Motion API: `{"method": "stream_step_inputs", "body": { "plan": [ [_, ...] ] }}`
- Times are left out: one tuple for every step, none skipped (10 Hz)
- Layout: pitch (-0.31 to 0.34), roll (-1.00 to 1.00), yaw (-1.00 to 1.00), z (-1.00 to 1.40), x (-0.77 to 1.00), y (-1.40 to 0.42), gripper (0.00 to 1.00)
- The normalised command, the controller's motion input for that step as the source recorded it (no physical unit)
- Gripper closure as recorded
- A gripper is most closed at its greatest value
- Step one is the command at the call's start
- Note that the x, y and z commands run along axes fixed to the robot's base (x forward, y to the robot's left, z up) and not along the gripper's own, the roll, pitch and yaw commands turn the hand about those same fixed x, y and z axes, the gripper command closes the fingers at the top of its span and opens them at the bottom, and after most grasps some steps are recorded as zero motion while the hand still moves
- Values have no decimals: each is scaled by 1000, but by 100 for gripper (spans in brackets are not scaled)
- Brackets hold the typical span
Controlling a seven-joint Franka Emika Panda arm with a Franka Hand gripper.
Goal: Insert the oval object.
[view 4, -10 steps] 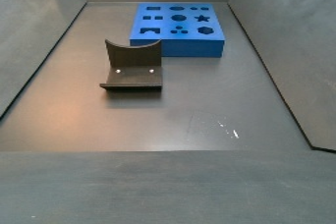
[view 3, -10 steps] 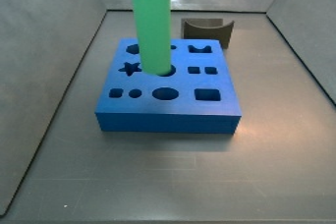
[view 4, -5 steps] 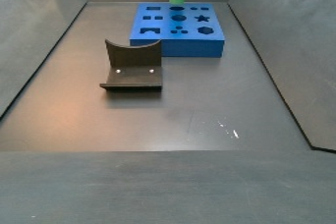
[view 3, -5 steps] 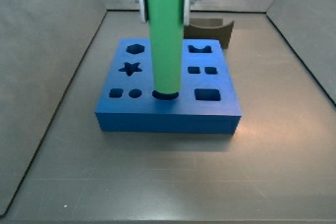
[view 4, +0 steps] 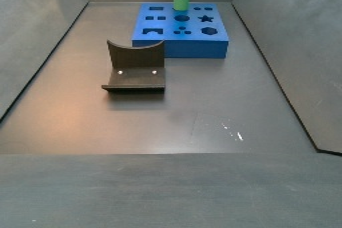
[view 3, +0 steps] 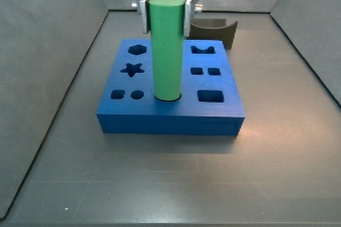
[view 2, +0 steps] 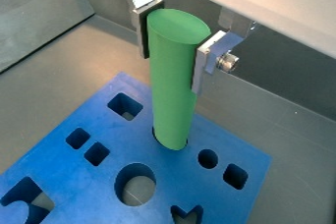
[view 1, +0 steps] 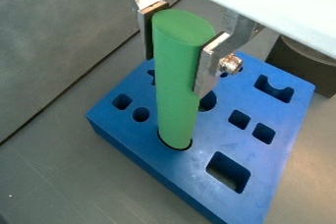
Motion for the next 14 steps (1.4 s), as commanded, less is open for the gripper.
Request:
{"method": "stream_step_inputs", "body": {
  "plan": [
    [0, -39, 0, -274, 157, 0, 100],
    [3, -11, -20, -303, 286, 0, 100],
    [0, 0, -23, -266, 171, 0, 100],
    [0, 0, -9, -240, 46, 0, 100],
    [-9, 0, 0, -214, 0, 0, 100],
    [-19, 3, 0, -231, 0, 0, 100],
    [-26, 40, 0, -260, 0, -34, 100],
    [-43, 59, 0, -271, 0, -51, 100],
    [-61, 40, 0, -274, 0, -34, 100],
    [-63, 39, 0, -263, 0, -26, 100],
    [-71, 43, 0, -277, 0, -23, 100],
    [-79, 33, 0, -300, 0, -9, 100],
    [-73, 7, 0, -291, 0, 0, 100],
    [-66, 0, 0, -229, 0, 0, 100]
  ]
}}
